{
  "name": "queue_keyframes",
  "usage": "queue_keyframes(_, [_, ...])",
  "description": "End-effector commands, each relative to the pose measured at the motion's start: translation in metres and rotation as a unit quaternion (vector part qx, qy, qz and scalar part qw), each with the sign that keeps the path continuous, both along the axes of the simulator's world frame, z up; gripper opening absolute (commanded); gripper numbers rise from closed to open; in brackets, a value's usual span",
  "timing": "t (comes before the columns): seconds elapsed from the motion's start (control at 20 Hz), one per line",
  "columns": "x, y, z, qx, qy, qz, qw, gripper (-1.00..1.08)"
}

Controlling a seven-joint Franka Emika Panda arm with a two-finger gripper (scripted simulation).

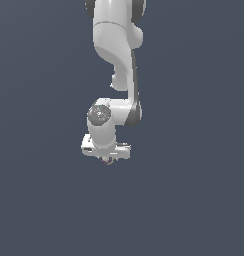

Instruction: Pick up the object and move it to a goal position.

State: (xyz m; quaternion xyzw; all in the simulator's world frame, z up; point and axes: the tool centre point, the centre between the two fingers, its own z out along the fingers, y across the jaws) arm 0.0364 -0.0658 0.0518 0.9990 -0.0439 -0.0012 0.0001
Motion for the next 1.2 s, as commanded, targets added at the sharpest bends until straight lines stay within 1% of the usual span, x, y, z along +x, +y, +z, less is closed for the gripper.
queue_keyframes(0.0, [-0.004,0.015,0.010,0.000,-0.001,0.001,1.0000,-1.00])
queue_keyframes(0.45, [-0.026,0.085,0.058,0.000,-0.001,0.001,1.0000,-1.00])
queue_keyframes(0.65, [-0.033,0.109,0.074,0.000,-0.001,0.001,1.0000,-1.00])
queue_keyframes(0.9, [-0.037,0.125,0.085,0.000,-0.001,0.001,1.0000,-1.00])
queue_keyframes(1.15, [-0.036,0.125,0.085,0.000,-0.001,0.001,1.0000,-1.00])
